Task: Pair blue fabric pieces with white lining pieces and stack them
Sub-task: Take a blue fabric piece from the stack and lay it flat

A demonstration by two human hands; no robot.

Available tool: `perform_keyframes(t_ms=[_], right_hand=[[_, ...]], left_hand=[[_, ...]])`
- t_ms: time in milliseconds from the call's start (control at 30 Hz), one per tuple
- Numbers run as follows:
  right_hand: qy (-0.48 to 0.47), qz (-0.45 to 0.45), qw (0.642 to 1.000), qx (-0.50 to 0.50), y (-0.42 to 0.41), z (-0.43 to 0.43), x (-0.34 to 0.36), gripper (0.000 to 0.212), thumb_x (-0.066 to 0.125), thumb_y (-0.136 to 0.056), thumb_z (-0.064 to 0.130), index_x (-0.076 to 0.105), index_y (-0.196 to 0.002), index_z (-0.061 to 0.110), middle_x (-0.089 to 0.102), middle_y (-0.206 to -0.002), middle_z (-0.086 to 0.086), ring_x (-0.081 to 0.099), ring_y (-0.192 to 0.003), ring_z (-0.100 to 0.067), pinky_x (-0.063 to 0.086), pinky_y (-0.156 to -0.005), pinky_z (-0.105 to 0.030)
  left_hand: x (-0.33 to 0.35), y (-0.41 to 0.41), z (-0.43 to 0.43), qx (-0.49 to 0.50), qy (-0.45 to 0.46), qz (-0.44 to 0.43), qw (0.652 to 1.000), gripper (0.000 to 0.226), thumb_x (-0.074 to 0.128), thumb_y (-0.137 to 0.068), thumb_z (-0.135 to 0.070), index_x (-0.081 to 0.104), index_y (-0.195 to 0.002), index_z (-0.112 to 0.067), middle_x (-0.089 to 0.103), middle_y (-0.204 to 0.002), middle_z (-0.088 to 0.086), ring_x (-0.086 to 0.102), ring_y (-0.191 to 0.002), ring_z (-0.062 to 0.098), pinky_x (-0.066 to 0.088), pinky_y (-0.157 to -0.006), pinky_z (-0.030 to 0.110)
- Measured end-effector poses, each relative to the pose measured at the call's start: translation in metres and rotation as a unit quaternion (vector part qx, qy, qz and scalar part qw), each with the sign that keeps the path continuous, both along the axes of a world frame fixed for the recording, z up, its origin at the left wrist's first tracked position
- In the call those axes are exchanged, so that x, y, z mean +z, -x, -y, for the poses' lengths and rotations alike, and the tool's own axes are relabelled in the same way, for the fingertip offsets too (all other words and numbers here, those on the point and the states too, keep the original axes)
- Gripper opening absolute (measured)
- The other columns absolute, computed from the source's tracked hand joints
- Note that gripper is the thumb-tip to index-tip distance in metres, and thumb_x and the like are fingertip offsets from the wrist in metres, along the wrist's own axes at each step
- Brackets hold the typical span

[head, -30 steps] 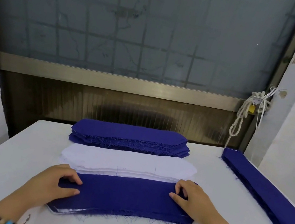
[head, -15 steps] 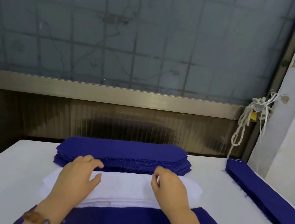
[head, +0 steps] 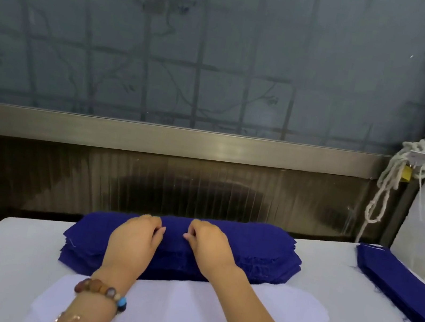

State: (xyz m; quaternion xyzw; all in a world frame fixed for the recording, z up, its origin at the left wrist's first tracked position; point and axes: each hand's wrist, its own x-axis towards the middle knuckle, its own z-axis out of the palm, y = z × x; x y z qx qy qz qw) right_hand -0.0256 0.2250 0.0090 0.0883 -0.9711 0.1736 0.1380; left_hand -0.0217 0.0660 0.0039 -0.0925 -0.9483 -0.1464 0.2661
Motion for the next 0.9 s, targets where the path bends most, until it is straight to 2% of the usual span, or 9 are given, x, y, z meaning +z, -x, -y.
perform_keyframes(t_ms=[67,133,267,400,500,600,667,733,900], right_hand=[[0.006,0.012,1.000,-0.004,0.010,0.000,0.004,0.024,0.049,-0.100,0.033,0.052,-0.111,0.012,0.064,-0.107,-0.010,0.060,-0.095,-0.027,0.049,-0.078,-0.038],[0.002,0.014,1.000,-0.006,0.018,0.001,0.005,0.030,0.049,-0.099,0.038,0.048,-0.119,0.015,0.065,-0.110,-0.009,0.061,-0.098,-0.028,0.049,-0.079,-0.039],[-0.024,-0.001,1.000,-0.008,0.030,0.001,-0.003,0.041,0.043,-0.099,0.046,0.043,-0.135,0.025,0.065,-0.117,-0.005,0.062,-0.103,-0.026,0.051,-0.083,-0.039],[0.014,-0.059,0.998,-0.004,0.031,-0.002,-0.019,0.033,0.042,-0.099,0.046,0.046,-0.129,0.034,0.068,-0.102,0.002,0.064,-0.090,-0.019,0.048,-0.069,-0.033],[0.043,-0.069,0.997,-0.002,0.032,-0.006,-0.023,0.031,0.046,-0.097,0.047,0.046,-0.126,0.036,0.060,-0.082,0.009,0.062,-0.080,-0.015,0.043,-0.063,-0.029],[0.045,-0.064,0.997,-0.002,0.034,-0.007,-0.023,0.039,0.048,-0.097,0.046,0.041,-0.134,0.038,0.063,-0.087,0.007,0.062,-0.082,-0.014,0.044,-0.065,-0.029],[0.049,-0.060,0.997,0.002,0.034,-0.007,-0.023,0.040,0.049,-0.096,0.046,0.041,-0.135,0.039,0.062,-0.086,0.009,0.062,-0.082,-0.013,0.041,-0.063,-0.027],[0.054,-0.061,0.997,0.007,0.034,-0.007,-0.024,0.036,0.050,-0.096,0.045,0.043,-0.131,0.040,0.055,-0.080,0.013,0.060,-0.078,-0.011,0.039,-0.061,-0.025],[0.103,-0.066,0.992,0.013,0.034,-0.010,-0.027,0.021,0.059,-0.093,0.039,0.048,-0.110,0.037,0.053,-0.066,0.012,0.052,-0.062,-0.004,0.036,-0.053,-0.020]], left_hand=[[0.000,0.009,0.002,-0.008,-0.038,0.008,0.999,0.012,0.048,-0.099,-0.037,0.058,-0.104,-0.033,0.057,-0.082,-0.012,0.051,-0.072,0.003,0.035,-0.058,0.018],[-0.002,0.017,0.006,-0.007,-0.082,0.030,0.996,0.026,0.050,-0.097,-0.040,0.061,-0.119,-0.031,0.060,-0.076,-0.011,0.054,-0.069,0.004,0.038,-0.057,0.020],[-0.003,0.031,0.012,-0.006,-0.137,0.071,0.988,0.037,0.052,-0.094,-0.050,0.060,-0.125,-0.031,0.062,-0.064,-0.008,0.055,-0.065,0.001,0.036,-0.054,0.021],[-0.012,0.029,0.007,0.018,-0.076,0.053,0.996,0.038,0.049,-0.095,-0.048,0.054,-0.130,-0.032,0.056,-0.065,-0.011,0.052,-0.065,0.003,0.034,-0.051,0.021],[-0.017,0.024,0.004,0.013,-0.098,0.023,0.995,0.032,0.053,-0.095,-0.043,0.055,-0.124,-0.032,0.050,-0.069,-0.013,0.048,-0.065,0.004,0.032,-0.051,0.021],[-0.018,0.023,0.007,-0.002,-0.118,0.012,0.993,0.025,0.059,-0.092,-0.036,0.058,-0.116,-0.030,0.049,-0.079,-0.013,0.047,-0.073,0.005,0.035,-0.056,0.020],[-0.019,0.023,0.007,0.002,-0.101,0.004,0.995,0.023,0.062,-0.091,-0.034,0.059,-0.113,-0.029,0.050,-0.093,-0.010,0.046,-0.088,0.008,0.040,-0.070,0.023],[-0.018,0.022,0.006,0.022,-0.081,-0.015,0.996,0.018,0.064,-0.089,-0.034,0.059,-0.107,-0.029,0.049,-0.105,-0.007,0.043,-0.101,0.013,0.036,-0.083,0.028],[-0.015,0.015,-0.001,0.058,-0.034,-0.087,0.994,0.013,0.073,-0.082,-0.027,0.060,-0.083,-0.029,0.055,-0.100,-0.006,0.048,-0.102,0.019,0.031,-0.091,0.040]])
